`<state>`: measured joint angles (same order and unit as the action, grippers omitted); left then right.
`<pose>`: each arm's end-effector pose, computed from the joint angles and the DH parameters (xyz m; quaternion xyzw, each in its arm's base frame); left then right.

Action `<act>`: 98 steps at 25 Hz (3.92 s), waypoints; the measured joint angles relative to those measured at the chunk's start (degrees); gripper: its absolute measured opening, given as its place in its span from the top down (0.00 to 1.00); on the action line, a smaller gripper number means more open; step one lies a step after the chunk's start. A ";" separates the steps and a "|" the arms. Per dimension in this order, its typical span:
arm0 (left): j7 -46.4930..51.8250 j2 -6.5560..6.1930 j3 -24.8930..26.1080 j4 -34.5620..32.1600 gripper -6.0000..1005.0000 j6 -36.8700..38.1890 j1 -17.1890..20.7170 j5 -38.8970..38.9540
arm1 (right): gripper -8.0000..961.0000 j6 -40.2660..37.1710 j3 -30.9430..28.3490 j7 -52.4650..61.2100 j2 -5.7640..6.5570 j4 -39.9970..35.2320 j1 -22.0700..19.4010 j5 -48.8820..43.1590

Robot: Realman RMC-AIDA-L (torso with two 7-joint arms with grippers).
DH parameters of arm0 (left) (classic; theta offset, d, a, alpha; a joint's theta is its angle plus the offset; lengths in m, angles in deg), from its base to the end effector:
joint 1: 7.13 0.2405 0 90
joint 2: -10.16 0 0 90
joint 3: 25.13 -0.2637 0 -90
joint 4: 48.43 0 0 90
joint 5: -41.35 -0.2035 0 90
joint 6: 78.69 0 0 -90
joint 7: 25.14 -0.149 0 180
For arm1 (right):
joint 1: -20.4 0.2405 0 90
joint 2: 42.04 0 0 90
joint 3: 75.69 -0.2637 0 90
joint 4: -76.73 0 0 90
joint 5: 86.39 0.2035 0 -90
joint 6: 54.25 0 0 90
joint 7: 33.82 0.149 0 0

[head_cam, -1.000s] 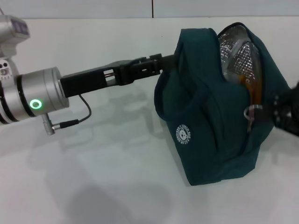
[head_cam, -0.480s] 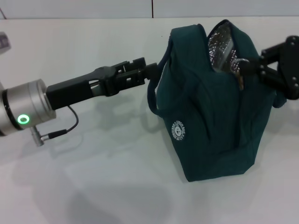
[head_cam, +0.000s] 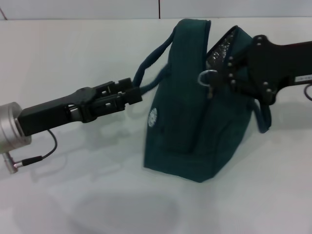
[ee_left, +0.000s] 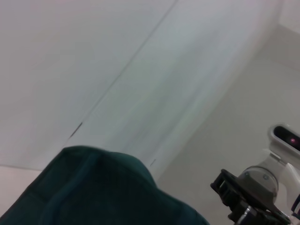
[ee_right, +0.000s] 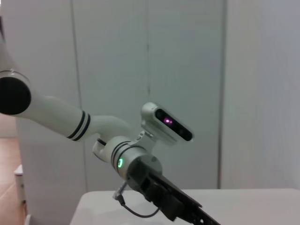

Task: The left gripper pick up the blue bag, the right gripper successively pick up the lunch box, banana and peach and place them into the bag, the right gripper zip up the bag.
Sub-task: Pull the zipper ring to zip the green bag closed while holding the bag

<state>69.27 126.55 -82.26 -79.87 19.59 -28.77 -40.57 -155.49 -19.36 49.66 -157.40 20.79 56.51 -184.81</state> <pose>-0.2504 0.2864 0.0040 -0.8305 -0.3532 -0.4303 0.0173 0.1483 0.3440 0.0358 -0.9627 -0.0261 0.2678 0.0278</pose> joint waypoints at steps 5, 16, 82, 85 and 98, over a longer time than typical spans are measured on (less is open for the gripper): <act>2.86 -0.39 0.00 0.63 0.12 -0.28 0.39 -0.01 | 0.99 1.53 2.15 -0.01 -0.26 2.31 2.28 0.37; 7.39 0.84 -0.14 2.67 0.12 -2.94 -3.87 -2.83 | 0.98 2.85 2.98 -0.55 -0.31 4.66 3.63 0.56; 3.17 2.87 -0.30 2.87 0.94 -2.30 -3.10 -4.65 | 0.98 9.68 -1.47 13.23 0.27 19.09 1.55 9.19; 2.92 2.87 -0.30 2.87 0.94 -1.75 -2.62 -4.56 | 0.98 9.74 -3.95 13.39 0.55 21.39 1.85 9.34; 2.07 2.74 -0.44 2.88 0.94 0.74 -1.54 -4.77 | 0.98 11.26 -6.22 13.55 0.59 22.72 1.82 9.50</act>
<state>71.35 129.28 -82.71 -76.99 20.32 -30.31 -45.34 -144.23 -25.58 63.21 -156.81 43.51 58.33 -175.31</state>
